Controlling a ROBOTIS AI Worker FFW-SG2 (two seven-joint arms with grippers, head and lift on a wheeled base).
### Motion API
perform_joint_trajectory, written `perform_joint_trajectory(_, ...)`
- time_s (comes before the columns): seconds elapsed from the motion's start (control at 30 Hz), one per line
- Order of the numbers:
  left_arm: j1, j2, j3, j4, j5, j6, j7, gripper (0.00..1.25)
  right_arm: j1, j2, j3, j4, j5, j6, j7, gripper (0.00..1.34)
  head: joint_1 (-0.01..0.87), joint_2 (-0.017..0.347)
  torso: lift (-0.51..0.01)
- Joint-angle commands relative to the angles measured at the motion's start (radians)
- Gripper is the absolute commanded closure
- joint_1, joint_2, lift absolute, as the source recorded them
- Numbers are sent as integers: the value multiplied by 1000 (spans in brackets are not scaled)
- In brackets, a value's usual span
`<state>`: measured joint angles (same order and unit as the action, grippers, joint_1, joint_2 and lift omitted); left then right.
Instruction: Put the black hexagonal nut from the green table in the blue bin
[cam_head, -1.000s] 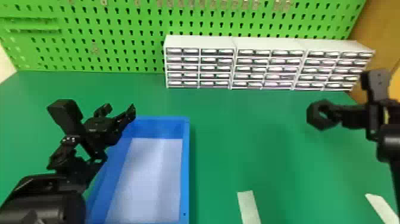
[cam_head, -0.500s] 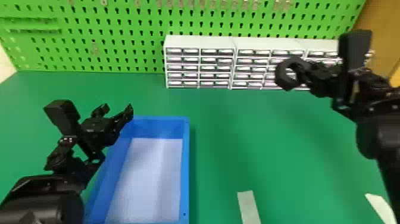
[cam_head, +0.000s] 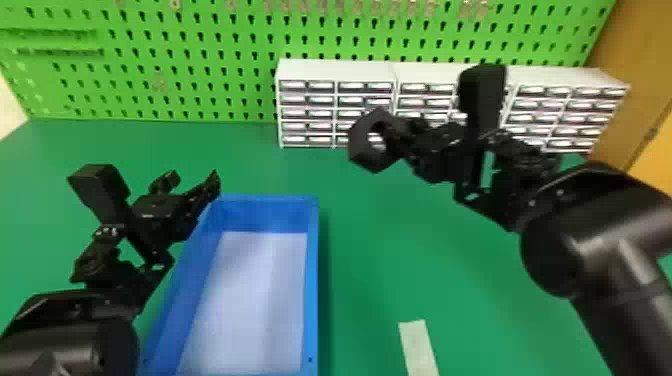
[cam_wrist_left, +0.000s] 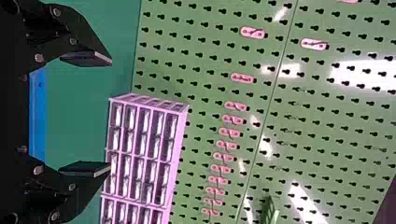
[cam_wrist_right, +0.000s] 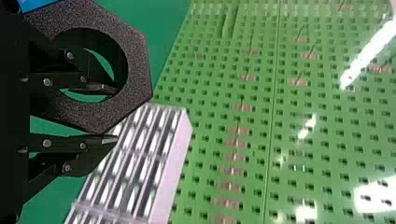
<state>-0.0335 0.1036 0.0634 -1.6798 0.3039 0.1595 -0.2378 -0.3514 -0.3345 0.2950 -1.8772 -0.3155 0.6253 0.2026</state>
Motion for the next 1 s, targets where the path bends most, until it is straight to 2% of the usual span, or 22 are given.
perform_joint_trajectory(0.0, 0, -1, 1, 0, 0, 0, 0, 456, -5, -4, 81, 0, -53, -13, -3, 995, 691, 9, -97)
perform_joint_trajectory(0.47, -8, -7, 3, 5, -6, 0, 0, 456, -18, -11, 262, 3, -137, -22, -17, 995, 691, 9, -97)
perform_joint_trajectory(0.8, -17, -13, -4, 12, -9, 0, 0, 456, -51, -9, 348, 27, -178, -29, -19, 995, 691, 9, -97)
perform_joint_trajectory(0.97, -25, -13, -14, 17, -9, 0, 0, 456, -64, -3, 365, 39, -182, -36, -19, 995, 691, 9, -97)
